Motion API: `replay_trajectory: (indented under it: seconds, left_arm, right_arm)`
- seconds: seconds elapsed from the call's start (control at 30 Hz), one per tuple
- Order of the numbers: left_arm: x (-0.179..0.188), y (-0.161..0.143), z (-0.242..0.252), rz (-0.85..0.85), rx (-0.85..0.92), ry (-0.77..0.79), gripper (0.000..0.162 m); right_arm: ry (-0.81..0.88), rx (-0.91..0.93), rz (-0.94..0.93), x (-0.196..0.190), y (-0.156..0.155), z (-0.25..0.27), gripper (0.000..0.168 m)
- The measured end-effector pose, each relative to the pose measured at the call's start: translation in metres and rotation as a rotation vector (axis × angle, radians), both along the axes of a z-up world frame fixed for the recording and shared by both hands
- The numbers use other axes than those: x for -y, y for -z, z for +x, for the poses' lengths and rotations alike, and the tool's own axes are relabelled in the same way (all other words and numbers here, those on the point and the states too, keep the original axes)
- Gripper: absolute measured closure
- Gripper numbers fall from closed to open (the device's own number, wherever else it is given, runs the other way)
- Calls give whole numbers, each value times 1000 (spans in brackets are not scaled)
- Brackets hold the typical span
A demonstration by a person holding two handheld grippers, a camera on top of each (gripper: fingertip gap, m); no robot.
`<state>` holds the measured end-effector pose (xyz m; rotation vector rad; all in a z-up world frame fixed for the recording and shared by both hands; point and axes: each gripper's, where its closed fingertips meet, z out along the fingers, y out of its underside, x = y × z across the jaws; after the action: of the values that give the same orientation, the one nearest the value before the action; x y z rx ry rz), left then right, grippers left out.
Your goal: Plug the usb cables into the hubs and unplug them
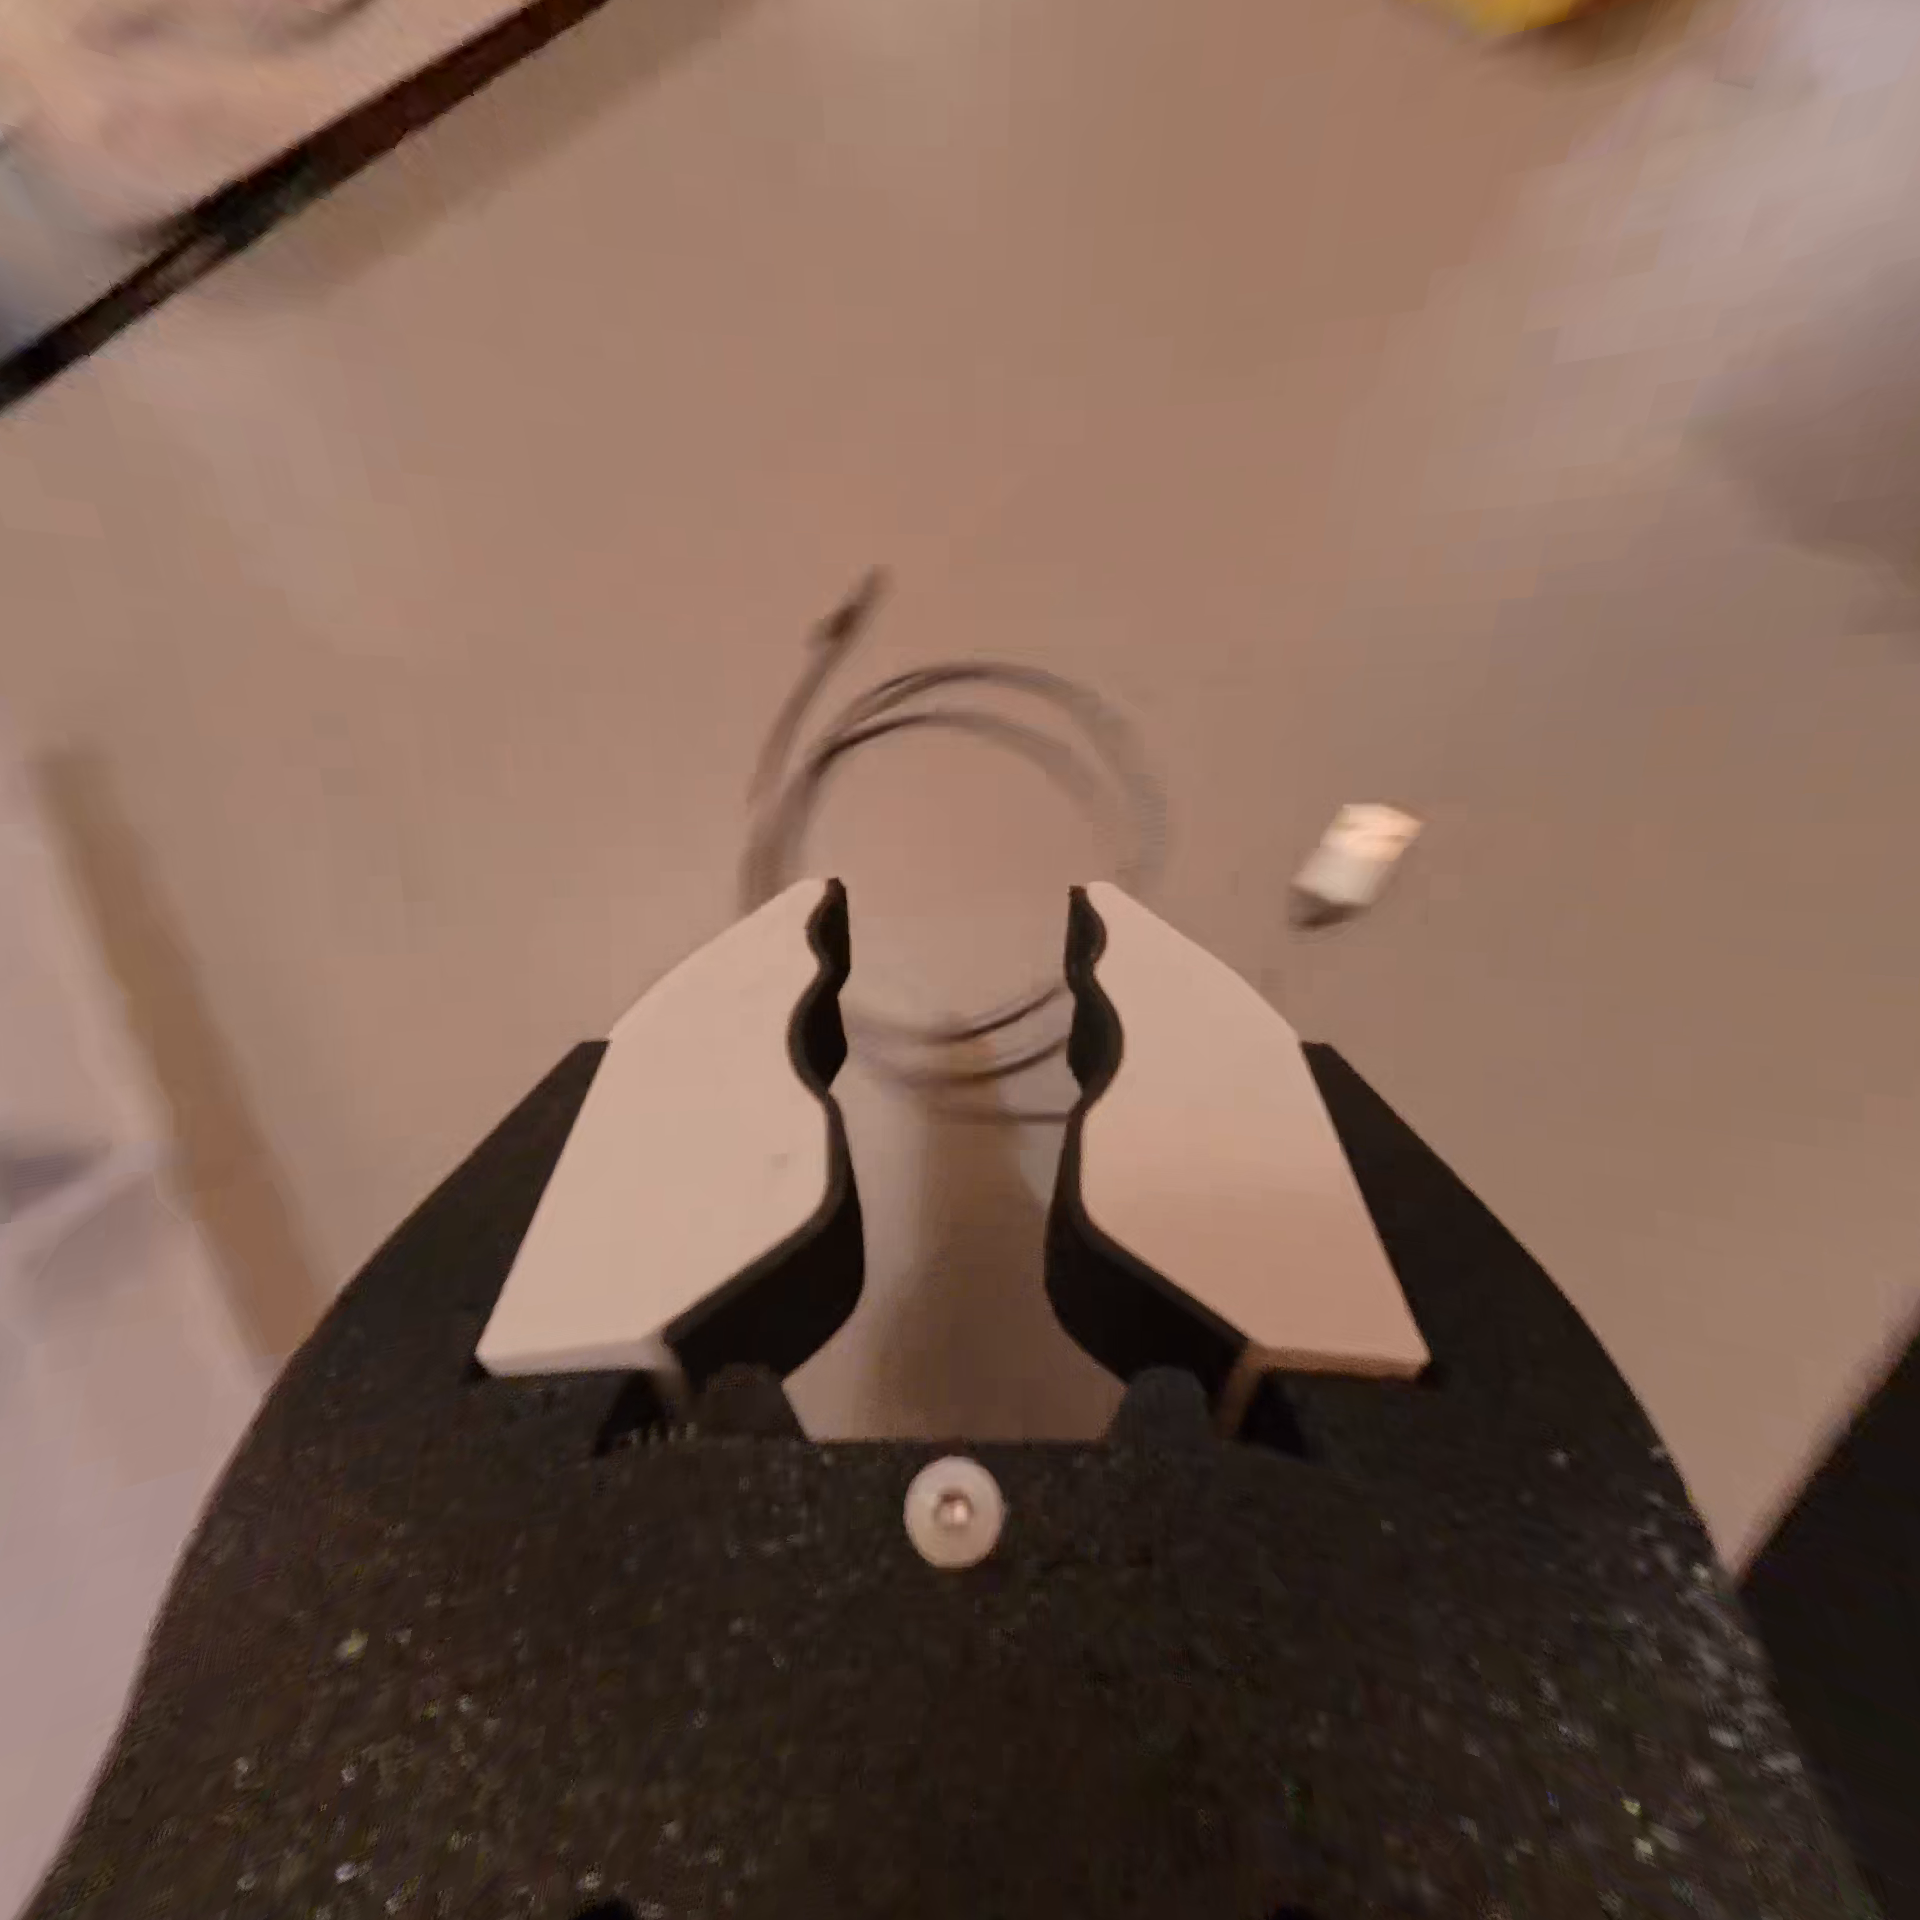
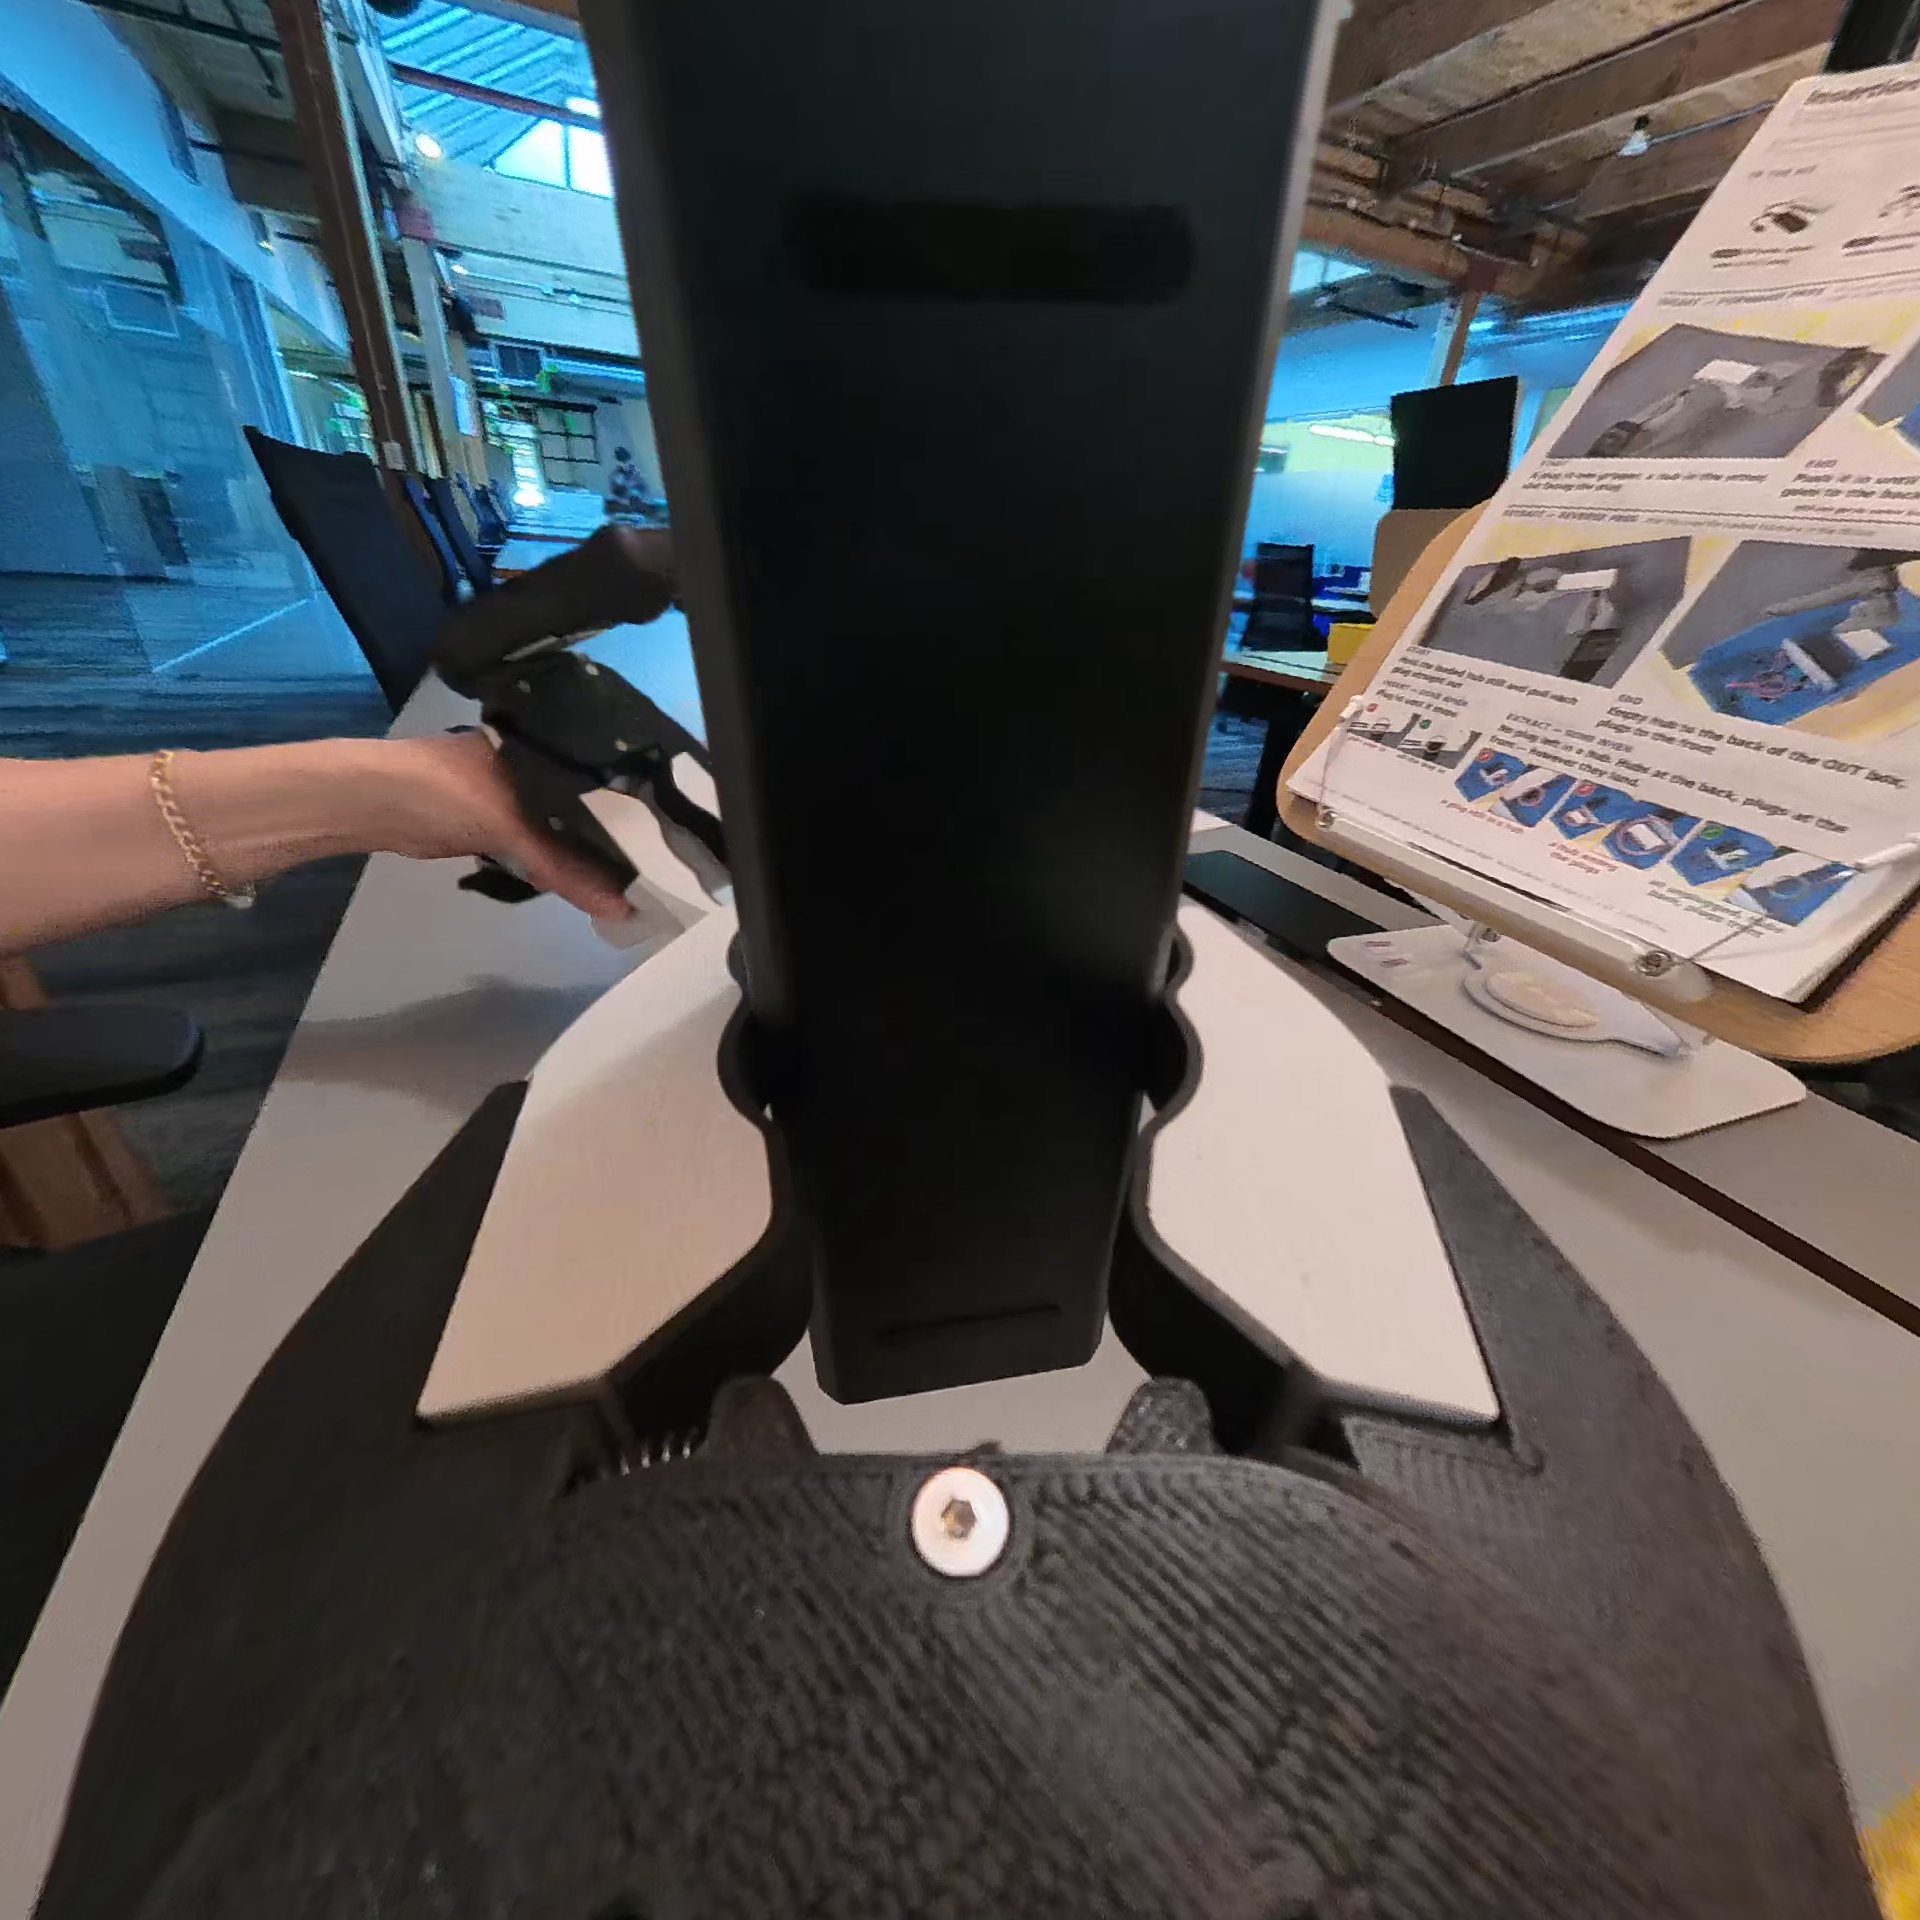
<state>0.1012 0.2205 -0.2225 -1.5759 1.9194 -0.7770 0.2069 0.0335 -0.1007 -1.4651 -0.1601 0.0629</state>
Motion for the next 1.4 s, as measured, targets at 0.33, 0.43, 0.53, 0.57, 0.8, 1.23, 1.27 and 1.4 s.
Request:
replay_trajectory:
  seconds: [0.33, 0.43, 0.53, 0.57, 0.8, 1.23, 1.27, 1.4]
  left_arm:
    - [100, 64, -3, 62, -155, 582, 130]
    - [104, 66, 3, -21, -143, 572, 148]
    - [107, 66, 4, -46, -137, 583, 149]
    - [107, 66, 4, -44, -129, 584, 149]
    - [138, 30, -1, -314, -80, 570, 149]
    - [154, -217, -21, -1365, 422, 786, 149]
    - [148, -223, -24, -1399, 457, 808, 149]
    - [108, -193, -13, -1426, 496, 729, 149]
  right_arm:
    - [-68, -25, 26, 2, 0, -7, 96]
    - [-69, -40, 42, 5, -3, -4, 96]
    - [-83, -57, 58, 9, -3, -2, 96]
    - [-81, -64, 61, 10, -3, -1, 96]
    - [-185, -156, 127, 19, -5, -2, 96]
    - [-359, -270, 275, 48, -23, -6, 96]
    - [-358, -271, 272, 48, -23, -5, 96]
    - [-367, -278, 264, 47, -20, -6, 96]
